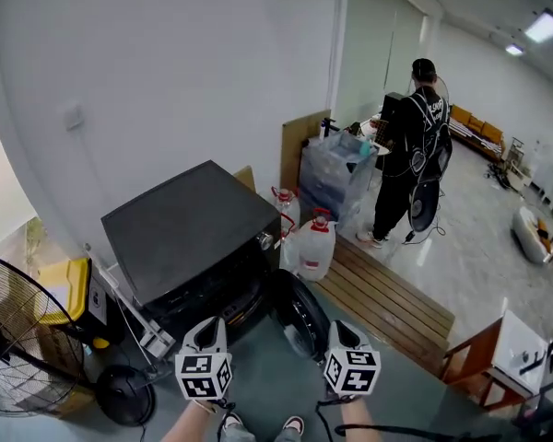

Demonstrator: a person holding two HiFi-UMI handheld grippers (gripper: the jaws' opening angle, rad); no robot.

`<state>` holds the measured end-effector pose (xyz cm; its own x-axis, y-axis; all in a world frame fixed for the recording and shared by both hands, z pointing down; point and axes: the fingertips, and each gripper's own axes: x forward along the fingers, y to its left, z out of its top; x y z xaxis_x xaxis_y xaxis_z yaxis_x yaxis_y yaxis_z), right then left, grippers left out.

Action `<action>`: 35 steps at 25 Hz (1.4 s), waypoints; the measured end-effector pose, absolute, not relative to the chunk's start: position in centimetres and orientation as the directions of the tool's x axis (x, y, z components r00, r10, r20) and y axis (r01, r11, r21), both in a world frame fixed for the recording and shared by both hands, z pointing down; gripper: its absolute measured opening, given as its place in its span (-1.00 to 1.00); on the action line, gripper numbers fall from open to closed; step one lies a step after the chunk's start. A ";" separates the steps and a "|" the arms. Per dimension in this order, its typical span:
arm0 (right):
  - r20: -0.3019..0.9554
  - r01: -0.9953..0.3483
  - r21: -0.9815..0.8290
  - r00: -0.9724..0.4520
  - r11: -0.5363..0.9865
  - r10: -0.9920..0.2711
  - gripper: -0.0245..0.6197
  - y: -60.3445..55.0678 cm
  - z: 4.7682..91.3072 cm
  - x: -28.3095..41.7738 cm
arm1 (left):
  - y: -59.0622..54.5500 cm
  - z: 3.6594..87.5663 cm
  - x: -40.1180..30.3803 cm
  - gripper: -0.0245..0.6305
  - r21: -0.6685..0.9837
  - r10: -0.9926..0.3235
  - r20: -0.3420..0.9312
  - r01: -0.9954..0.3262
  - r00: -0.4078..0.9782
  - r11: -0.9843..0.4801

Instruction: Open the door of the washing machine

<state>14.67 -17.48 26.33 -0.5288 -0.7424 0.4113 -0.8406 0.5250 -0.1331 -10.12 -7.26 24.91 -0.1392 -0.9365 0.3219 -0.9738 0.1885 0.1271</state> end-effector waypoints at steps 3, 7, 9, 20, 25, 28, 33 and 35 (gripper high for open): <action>0.404 -0.835 -0.105 -0.532 0.540 -0.744 -0.91 -17.4 25.2 14.0 | -6.7 23.9 -11.7 -0.89 0.142 -0.940 0.299 -0.967 -0.162 0.212; 0.395 -0.829 -0.067 -0.533 0.555 -0.748 -0.91 -17.2 24.1 13.0 | -6.1 23.3 -13.6 -0.90 0.167 -0.941 0.284 -0.957 -0.184 0.238; 0.392 -0.827 -0.055 -0.533 0.559 -0.750 -0.91 -17.4 23.9 12.5 | -6.0 23.2 -14.4 -0.91 0.179 -0.943 0.272 -0.953 -0.192 0.246; 0.389 -0.835 0.029 -0.497 0.550 -0.775 -0.91 -18.1 24.1 10.3 | -5.3 23.1 -17.6 -0.91 0.159 -0.938 0.262 -0.948 -0.229 0.276; 0.390 -0.828 0.006 -0.514 0.560 -0.764 -0.91 -18.2 24.1 9.1 | -5.4 23.1 -18.3 -0.91 0.153 -0.937 0.261 -0.948 -0.234 0.280; 0.390 -0.828 0.007 -0.514 0.561 -0.764 -0.91 -18.2 24.1 8.9 | -5.4 22.9 -18.6 -0.91 0.151 -0.937 0.257 -0.948 -0.236 0.280; 0.387 -0.828 -0.001 -0.518 0.561 -0.763 -0.91 -18.4 24.2 8.8 | -5.4 23.1 -18.9 -0.91 0.143 -0.935 0.259 -0.948 -0.243 0.286; 0.387 -0.828 -0.004 -0.518 0.561 -0.763 -0.91 -18.4 24.2 8.8 | -5.4 23.2 -18.8 -0.91 0.140 -0.933 0.264 -0.948 -0.244 0.287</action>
